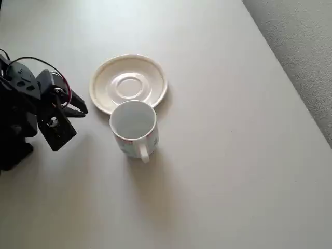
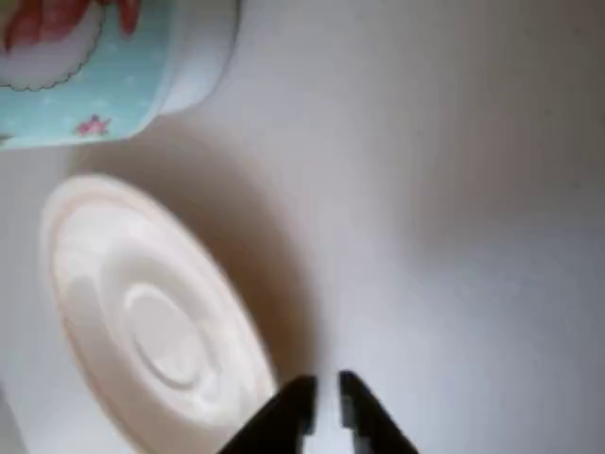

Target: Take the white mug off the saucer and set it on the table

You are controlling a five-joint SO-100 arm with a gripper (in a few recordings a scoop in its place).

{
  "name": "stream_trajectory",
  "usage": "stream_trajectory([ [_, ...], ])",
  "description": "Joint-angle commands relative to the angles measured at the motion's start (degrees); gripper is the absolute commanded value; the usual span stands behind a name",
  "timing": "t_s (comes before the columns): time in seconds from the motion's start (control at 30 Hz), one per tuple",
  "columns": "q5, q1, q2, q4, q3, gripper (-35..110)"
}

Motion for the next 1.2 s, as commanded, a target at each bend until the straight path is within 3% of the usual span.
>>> stream_trajectory([
  [0.0,-0.53,-0.35,0.7,0.26,-0.09,3],
  [1.17,-0.53,-0.35,0.7,0.26,-0.09,-2],
])
